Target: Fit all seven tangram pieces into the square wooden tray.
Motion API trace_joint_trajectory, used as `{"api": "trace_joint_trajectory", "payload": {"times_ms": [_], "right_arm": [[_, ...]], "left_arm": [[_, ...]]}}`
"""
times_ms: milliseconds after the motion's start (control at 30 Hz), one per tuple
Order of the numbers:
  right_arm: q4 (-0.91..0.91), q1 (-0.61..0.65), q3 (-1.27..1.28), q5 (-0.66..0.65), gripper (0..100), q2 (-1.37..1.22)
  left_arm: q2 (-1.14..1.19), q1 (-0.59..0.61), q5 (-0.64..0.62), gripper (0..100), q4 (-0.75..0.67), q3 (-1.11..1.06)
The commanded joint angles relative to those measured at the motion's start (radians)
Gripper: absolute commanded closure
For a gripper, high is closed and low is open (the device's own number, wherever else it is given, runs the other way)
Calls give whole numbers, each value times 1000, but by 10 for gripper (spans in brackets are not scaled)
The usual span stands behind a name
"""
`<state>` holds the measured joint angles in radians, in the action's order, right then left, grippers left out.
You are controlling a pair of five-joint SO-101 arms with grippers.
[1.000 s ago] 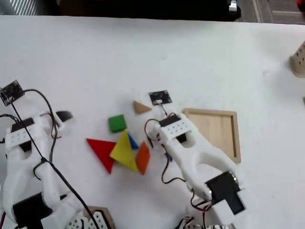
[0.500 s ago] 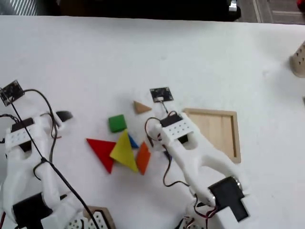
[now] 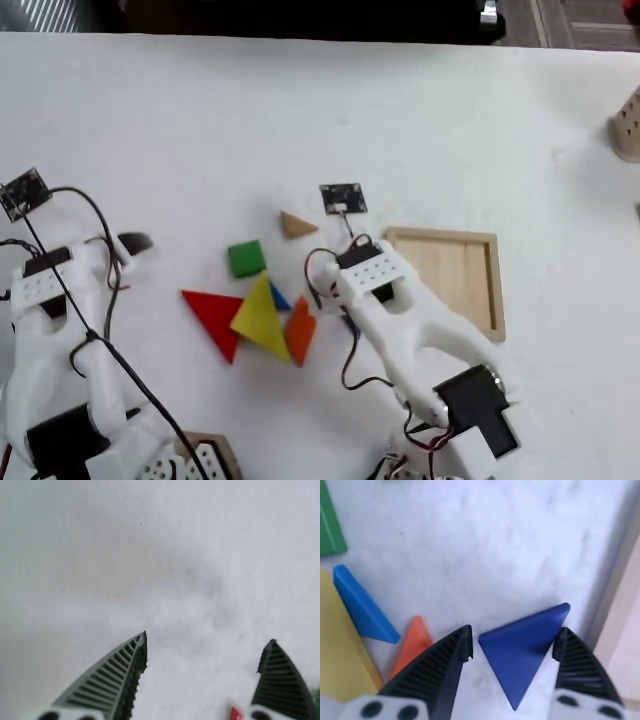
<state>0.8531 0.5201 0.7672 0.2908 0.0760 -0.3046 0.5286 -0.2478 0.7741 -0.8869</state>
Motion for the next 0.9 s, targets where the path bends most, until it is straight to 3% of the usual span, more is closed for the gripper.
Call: {"api": "trace_joint_trajectory", "payload": {"times_ms": [0,133,433,633,767,867], "right_arm": [[-13,1,-34,3,789,2],[1,1,-37,-20,874,1],[5,13,-41,-66,878,12],[219,13,-164,-302,874,16],[389,-24,-199,-442,775,107],[400,-36,-118,-491,661,208]], "left_arm": [[-48,-39,-5,650,-26,3],[-48,-39,-5,650,-26,3],[-48,-39,-5,650,-26,3],[-48,-36,-5,650,-26,3],[-48,-36,-5,650,-26,3],[-50,-35,-5,650,-26,3]]}}
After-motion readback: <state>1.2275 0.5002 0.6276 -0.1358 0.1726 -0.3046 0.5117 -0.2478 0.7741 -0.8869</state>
